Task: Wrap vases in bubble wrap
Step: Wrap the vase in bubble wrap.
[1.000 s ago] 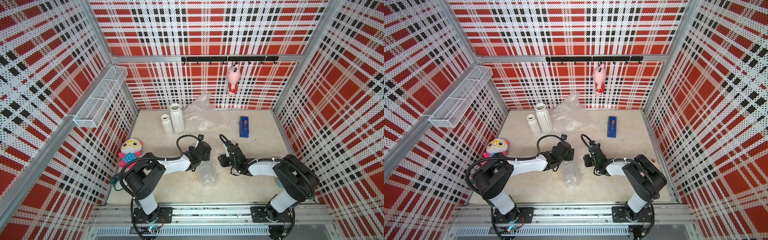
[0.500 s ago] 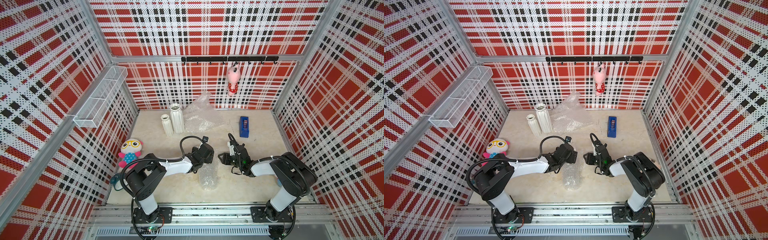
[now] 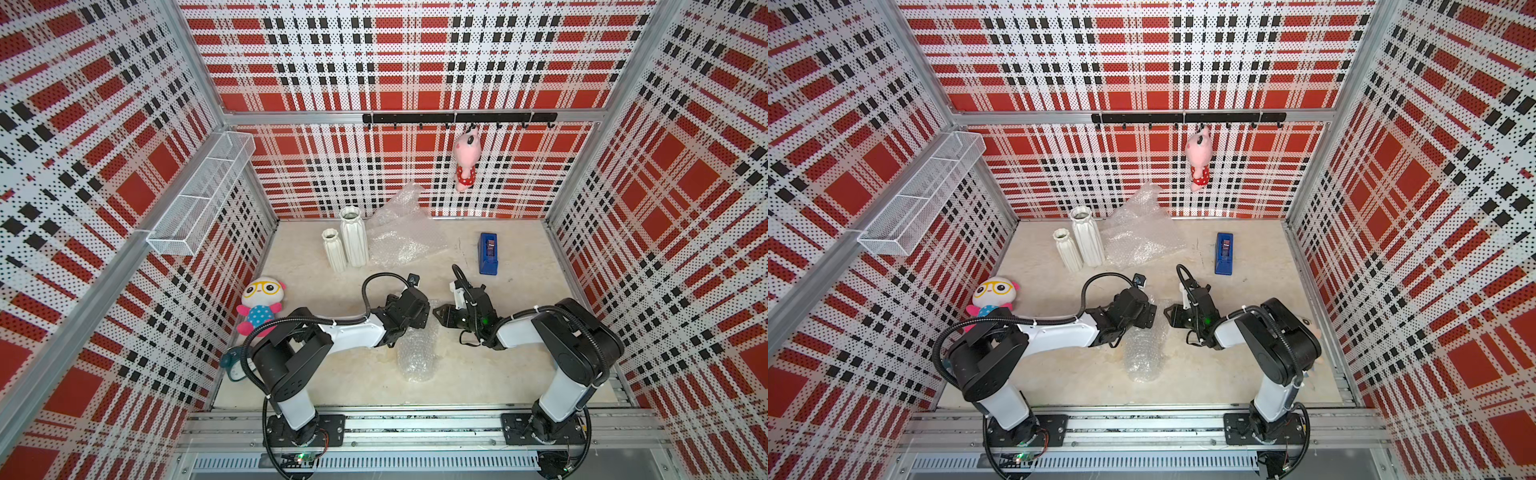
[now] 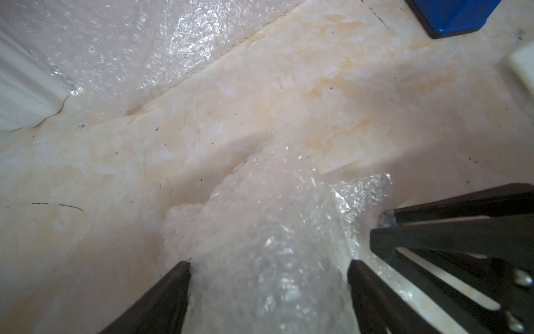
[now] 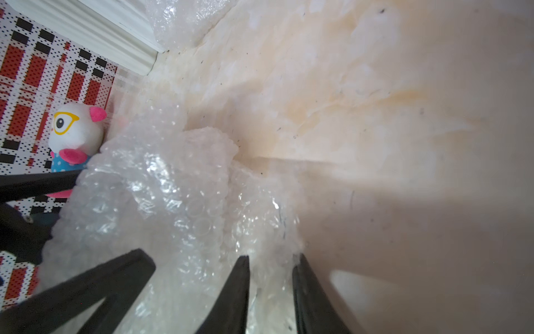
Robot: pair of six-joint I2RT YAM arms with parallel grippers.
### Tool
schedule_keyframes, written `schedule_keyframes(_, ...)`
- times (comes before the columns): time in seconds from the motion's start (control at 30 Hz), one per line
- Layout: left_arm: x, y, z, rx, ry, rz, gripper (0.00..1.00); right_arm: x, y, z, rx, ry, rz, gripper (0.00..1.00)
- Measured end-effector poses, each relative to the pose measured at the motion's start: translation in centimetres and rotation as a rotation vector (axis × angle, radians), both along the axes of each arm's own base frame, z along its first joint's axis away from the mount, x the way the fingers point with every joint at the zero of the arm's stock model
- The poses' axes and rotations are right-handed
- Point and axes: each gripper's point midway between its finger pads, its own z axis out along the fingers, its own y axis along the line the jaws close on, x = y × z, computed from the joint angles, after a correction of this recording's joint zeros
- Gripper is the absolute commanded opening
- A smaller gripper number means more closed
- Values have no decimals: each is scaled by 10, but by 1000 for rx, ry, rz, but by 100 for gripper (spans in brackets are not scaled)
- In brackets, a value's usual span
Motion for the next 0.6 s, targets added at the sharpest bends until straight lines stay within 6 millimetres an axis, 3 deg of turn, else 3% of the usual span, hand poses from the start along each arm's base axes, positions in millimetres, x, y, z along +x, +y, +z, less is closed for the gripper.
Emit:
schedule_keyframes(0.1, 0, 0, 0, -2, 1, -2, 87, 0, 4, 4, 13, -2, 15, 12)
schedule_keyframes(0.3, 0, 8, -1, -53, 10, 4, 85, -1, 10, 14, 31, -12, 41, 8)
schedule_keyframes(0.6, -5, 15, 3, -108, 19, 0, 81, -5, 45, 63, 74, -104, 127, 7)
